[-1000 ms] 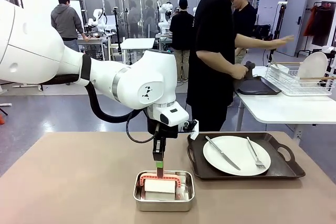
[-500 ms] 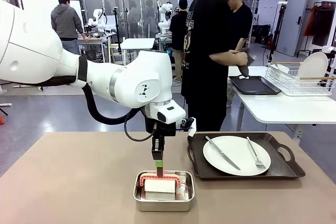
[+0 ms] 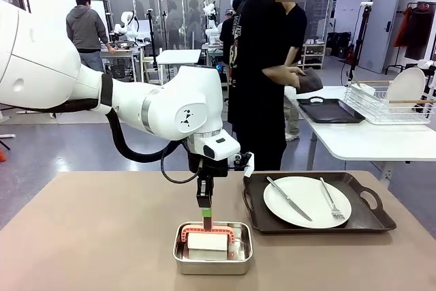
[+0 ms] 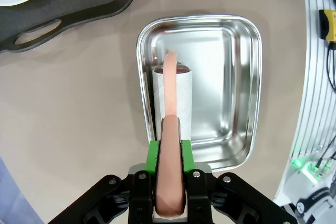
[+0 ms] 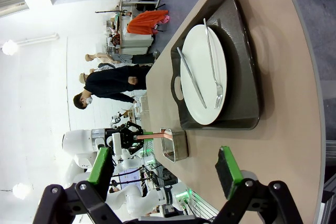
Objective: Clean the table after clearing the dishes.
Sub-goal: Place the Lint Roller back on top of the Airtight Container.
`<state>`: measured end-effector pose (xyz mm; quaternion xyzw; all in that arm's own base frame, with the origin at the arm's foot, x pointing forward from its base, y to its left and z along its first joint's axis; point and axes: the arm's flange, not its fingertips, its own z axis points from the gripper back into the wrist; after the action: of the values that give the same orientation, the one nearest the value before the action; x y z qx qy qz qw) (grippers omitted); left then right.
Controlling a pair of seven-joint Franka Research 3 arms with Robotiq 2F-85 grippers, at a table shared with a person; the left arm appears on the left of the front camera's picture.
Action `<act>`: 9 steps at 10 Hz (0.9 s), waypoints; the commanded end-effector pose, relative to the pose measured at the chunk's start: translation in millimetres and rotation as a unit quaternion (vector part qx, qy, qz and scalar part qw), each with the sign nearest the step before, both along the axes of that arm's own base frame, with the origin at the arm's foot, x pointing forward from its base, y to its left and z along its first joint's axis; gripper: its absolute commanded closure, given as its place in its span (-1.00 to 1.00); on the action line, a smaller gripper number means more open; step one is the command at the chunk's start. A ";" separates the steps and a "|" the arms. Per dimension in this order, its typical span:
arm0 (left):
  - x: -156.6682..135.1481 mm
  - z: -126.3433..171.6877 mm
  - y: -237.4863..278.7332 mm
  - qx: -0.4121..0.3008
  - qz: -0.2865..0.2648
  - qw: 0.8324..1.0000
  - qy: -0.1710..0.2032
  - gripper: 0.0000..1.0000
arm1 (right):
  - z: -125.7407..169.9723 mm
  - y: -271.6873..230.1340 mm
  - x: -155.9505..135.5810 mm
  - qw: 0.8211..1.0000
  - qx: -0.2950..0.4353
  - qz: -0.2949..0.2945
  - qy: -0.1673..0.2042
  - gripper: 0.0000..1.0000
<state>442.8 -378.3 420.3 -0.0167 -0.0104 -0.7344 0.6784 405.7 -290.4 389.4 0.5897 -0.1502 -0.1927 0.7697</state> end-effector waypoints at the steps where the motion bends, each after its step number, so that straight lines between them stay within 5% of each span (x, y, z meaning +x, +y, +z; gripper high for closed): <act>1: -2.2 -28.6 5.1 -0.023 -0.008 1.000 -0.001 0.59 | 3.0 0.4 -1.8 1.000 0.000 -0.001 -0.002 -1.00; 2: -1.7 -26.3 5.0 -0.026 -0.009 1.000 -0.003 0.59 | 3.0 0.4 -1.8 1.000 0.000 -0.001 -0.002 -1.00; 7: -5.4 -2.2 4.7 -0.027 -0.002 1.000 -0.016 -0.98 | 3.0 0.4 -1.8 1.000 0.000 -0.001 -0.002 -1.00; 9: -7.1 11.0 5.3 -0.019 -0.001 1.000 -0.014 -1.00 | 3.0 0.4 -1.8 1.000 0.000 -0.001 -0.002 -1.00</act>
<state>443.2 -379.8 422.2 -0.0148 -0.0354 -0.7348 0.6772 405.7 -290.4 389.4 0.5897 -0.1502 -0.1927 0.7697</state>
